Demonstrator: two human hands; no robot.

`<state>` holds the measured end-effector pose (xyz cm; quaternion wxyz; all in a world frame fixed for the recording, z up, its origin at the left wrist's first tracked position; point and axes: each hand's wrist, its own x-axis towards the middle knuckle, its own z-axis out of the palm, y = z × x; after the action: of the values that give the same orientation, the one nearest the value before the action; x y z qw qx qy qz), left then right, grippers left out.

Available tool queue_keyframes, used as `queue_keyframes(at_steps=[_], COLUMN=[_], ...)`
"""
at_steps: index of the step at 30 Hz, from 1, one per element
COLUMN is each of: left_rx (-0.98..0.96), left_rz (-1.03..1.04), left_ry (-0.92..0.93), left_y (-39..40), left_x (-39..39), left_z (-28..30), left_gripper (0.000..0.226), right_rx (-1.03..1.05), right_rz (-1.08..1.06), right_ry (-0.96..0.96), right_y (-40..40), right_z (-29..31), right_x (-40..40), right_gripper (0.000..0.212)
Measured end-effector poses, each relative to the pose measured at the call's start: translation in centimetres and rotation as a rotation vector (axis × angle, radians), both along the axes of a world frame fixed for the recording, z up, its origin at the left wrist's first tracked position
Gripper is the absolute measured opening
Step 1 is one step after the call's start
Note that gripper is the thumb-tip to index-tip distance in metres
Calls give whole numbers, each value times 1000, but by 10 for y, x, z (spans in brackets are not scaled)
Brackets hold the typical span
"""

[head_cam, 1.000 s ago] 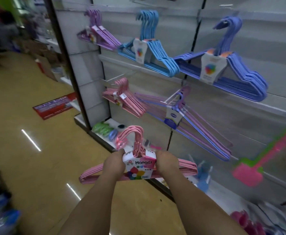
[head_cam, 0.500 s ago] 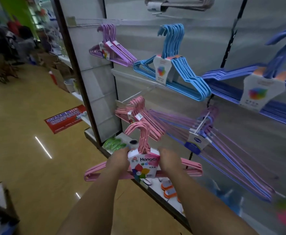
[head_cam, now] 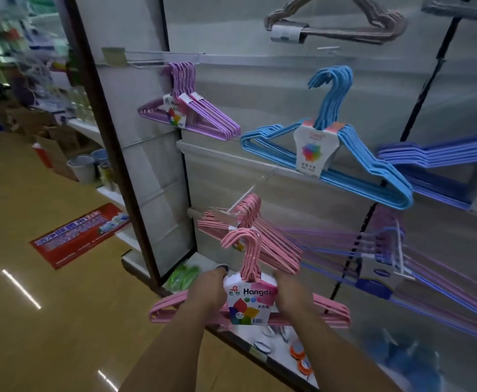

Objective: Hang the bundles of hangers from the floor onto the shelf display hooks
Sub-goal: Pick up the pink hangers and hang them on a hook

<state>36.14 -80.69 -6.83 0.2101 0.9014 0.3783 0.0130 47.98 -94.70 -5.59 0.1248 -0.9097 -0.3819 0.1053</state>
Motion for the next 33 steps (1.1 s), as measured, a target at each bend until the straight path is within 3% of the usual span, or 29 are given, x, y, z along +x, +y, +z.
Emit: queue_keyframes(at_steps=[5, 9, 11, 14, 16, 24, 28, 33], left_rx=[-39, -11, 33, 62, 63, 29, -29, -33], left_rz=[-66, -131, -167, -199, -212, -254, -264, -300], left_ry=[11, 25, 34, 45, 56, 97, 99, 76], left_y=[36, 52, 59, 63, 68, 94, 105, 132], left_x=[-1, 6, 15, 32, 43, 72, 86, 115], left_z=[-17, -34, -37, -39, -44, -61, -69, -74], left_gripper=[24, 23, 24, 29, 30, 30, 29, 32], right_rx=[-74, -197, -76, 259, 288, 319, 420, 520], right_rz=[-52, -25, -92, -223, -265, -343, -407, -479], right_ry=[80, 448, 696, 976, 1064, 977, 911, 854], right_y=[35, 50, 59, 73, 81, 109, 123, 145], right_z=[-18, -17, -15, -11, -8, -26, -32, -33], right_x=[-5, 4, 8, 14, 22, 46, 55, 71], right_gripper=[29, 72, 79, 39, 22, 16, 35, 37])
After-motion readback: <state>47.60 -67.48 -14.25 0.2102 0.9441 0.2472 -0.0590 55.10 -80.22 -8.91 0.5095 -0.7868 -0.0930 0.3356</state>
